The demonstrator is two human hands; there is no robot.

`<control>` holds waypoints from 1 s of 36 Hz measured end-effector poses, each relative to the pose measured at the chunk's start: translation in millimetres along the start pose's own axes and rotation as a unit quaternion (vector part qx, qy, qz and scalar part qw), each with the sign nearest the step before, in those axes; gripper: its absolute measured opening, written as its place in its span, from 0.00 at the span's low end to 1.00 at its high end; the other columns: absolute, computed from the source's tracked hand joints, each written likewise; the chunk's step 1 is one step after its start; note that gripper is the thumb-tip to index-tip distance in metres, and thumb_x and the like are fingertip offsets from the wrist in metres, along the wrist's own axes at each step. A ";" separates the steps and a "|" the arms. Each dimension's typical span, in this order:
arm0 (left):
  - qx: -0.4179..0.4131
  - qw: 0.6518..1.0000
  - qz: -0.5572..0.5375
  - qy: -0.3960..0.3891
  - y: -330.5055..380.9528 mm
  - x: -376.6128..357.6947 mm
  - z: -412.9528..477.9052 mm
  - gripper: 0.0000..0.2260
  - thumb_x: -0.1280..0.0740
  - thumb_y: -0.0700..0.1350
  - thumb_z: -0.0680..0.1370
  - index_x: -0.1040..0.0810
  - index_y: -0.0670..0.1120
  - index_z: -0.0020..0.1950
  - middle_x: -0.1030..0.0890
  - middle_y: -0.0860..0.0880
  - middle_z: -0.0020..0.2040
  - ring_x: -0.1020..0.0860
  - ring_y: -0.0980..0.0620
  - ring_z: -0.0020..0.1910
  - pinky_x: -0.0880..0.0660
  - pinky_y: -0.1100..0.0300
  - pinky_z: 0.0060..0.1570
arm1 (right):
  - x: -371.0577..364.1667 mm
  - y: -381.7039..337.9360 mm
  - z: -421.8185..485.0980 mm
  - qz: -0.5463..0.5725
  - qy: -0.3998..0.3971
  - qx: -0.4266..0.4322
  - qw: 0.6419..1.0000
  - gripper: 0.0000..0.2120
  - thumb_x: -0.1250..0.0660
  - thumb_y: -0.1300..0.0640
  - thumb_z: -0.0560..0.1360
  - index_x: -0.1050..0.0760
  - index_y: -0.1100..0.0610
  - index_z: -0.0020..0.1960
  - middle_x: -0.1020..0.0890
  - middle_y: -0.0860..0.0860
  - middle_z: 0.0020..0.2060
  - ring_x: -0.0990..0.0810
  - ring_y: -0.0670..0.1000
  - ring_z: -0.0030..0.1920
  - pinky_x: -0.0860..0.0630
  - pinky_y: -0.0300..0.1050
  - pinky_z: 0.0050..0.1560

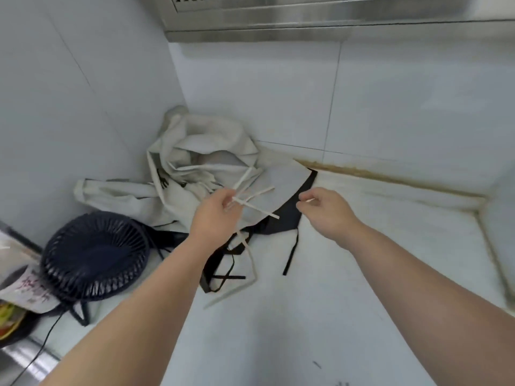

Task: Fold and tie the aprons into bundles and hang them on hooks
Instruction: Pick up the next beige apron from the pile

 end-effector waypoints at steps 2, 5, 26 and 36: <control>-0.025 0.998 0.054 0.021 -7.1 9.8 24.4 0.18 0.34 0.44 0.77 0.27 0.47 0.67 0.26 0.49 0.59 0.26 0.47 0.60 0.31 0.56 0.64 | -11.2 -5.3 17.3 -0.006 -0.009 -0.012 1.000 0.13 0.37 0.56 0.78 0.25 0.56 0.62 0.23 0.51 0.53 0.26 0.48 0.51 0.34 0.37 0.50; -0.064 0.982 0.163 0.067 -9.0 24.0 58.1 0.23 0.32 0.45 0.76 0.30 0.48 0.71 0.34 0.43 0.70 0.35 0.42 0.69 0.39 0.54 0.68 | -23.6 -13.9 47.7 -0.035 -0.021 -0.013 0.999 0.13 0.37 0.54 0.78 0.25 0.54 0.61 0.22 0.51 0.57 0.25 0.49 0.52 0.33 0.40 0.52; -0.033 0.989 -0.070 0.122 -13.0 41.7 168.0 0.09 0.34 0.36 0.74 0.25 0.49 0.38 0.24 0.56 0.33 0.26 0.57 0.37 0.33 0.65 0.35 | -76.0 -64.1 149.7 0.026 -0.056 0.058 0.996 0.40 0.28 0.50 0.69 0.45 0.46 0.75 0.34 0.48 0.66 0.33 0.48 0.66 0.31 0.47 0.64; -0.181 0.938 -0.233 -0.179 64.1 33.8 59.0 0.07 0.28 0.48 0.63 0.21 0.50 0.39 0.21 0.55 0.37 0.24 0.57 0.39 0.28 0.67 0.42 | -15.1 -77.1 79.1 0.115 0.019 0.071 0.991 0.16 0.42 0.66 0.74 0.26 0.47 0.54 0.19 0.47 0.50 0.22 0.52 0.54 0.24 0.54 0.59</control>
Point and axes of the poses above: each hand's wrist, its own z-axis towards the middle knuckle, its own x-axis out of the back of the hand, y = z × x, the point moved 4 cm from there along z, towards the middle knuckle
